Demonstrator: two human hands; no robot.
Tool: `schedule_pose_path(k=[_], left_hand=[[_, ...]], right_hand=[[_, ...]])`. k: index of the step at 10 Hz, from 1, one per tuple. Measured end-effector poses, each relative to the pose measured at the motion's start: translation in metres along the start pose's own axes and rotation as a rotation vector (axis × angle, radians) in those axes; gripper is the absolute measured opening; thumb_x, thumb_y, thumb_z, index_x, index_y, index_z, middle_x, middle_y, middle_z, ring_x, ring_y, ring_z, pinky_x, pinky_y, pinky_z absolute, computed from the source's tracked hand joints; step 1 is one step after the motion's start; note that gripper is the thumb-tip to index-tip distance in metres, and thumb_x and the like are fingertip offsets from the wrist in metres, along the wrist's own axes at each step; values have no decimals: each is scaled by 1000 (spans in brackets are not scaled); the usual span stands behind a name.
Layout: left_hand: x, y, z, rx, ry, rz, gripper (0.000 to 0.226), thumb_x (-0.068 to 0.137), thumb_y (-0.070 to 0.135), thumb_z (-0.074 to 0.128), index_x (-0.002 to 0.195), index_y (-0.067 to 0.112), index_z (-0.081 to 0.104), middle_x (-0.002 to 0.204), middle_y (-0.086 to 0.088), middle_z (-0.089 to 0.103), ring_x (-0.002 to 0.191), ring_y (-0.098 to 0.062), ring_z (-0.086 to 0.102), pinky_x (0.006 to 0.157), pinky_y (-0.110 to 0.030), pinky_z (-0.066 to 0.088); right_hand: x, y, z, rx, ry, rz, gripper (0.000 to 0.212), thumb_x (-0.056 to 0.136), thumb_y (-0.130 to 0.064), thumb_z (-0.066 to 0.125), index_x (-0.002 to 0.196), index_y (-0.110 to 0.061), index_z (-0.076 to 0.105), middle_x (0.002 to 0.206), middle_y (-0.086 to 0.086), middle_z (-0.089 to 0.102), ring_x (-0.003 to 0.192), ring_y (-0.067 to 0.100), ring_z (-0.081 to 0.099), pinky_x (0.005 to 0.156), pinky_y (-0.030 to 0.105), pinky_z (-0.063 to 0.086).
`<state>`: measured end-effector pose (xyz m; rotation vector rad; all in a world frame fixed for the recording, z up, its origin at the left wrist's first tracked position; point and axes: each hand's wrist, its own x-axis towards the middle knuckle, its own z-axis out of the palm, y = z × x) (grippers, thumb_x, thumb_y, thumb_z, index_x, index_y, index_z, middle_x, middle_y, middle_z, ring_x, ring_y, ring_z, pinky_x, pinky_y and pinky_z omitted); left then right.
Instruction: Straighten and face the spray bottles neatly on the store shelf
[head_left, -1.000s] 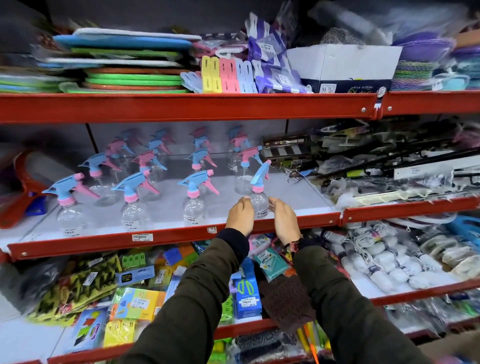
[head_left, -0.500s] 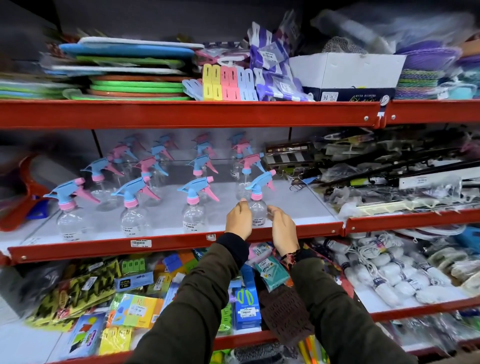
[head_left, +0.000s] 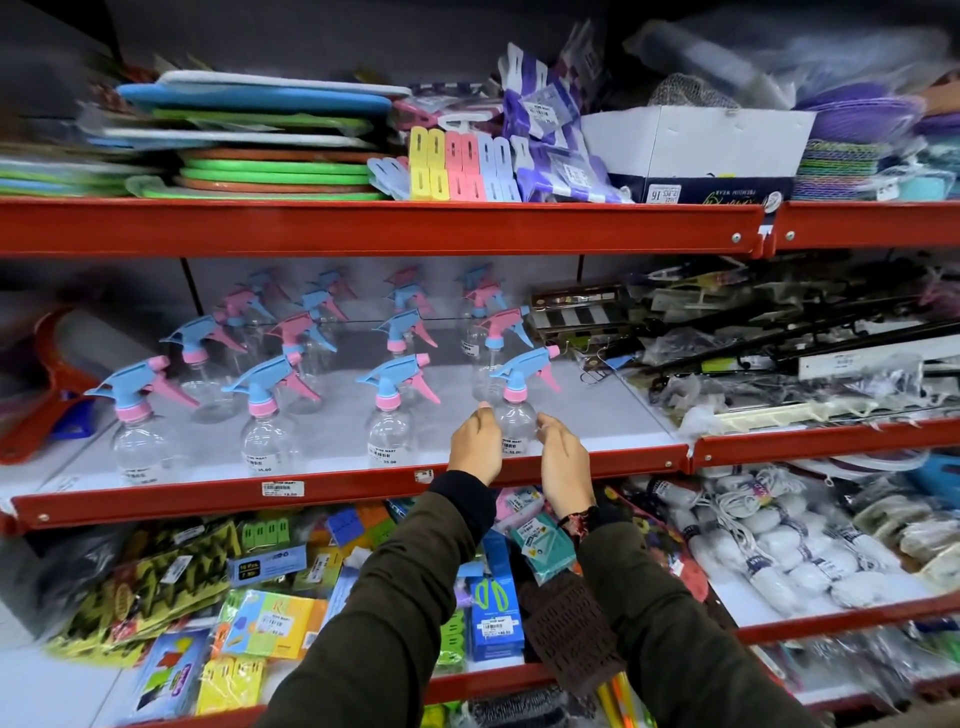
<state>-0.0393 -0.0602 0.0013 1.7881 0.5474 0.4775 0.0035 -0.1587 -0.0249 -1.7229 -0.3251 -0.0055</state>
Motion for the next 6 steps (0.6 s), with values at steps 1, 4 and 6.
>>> schedule_pose_path(k=[1,4,6], left_hand=[[0,2,-1,9,-16,-4,49,100,29,20,108,-3,56,123,-30,57,115,-38,51,106,-43,36],[-8,5,-5,23,-74,37,42,100,24,20,111,-1,52,127,-26,55,121,-36,49,100,-36,33],[-34,13,-21,72,67,262,41,100,30,23,109,13,58,124,-18,61,117,-28,54,93,-25,35]], right_hand=[[-2,-2,0,-1,17,11,44,100,-17,29,133,-8,56,137,11,60,128,22,52,114,38,37],[-11,-8,-2,-56,36,28,45,100,-20,30,136,-10,53,144,9,53,135,22,46,115,32,31],[-29,-34,-7,-142,127,-183,49,100,-24,27,147,-14,38,156,5,39,145,18,32,122,38,19]])
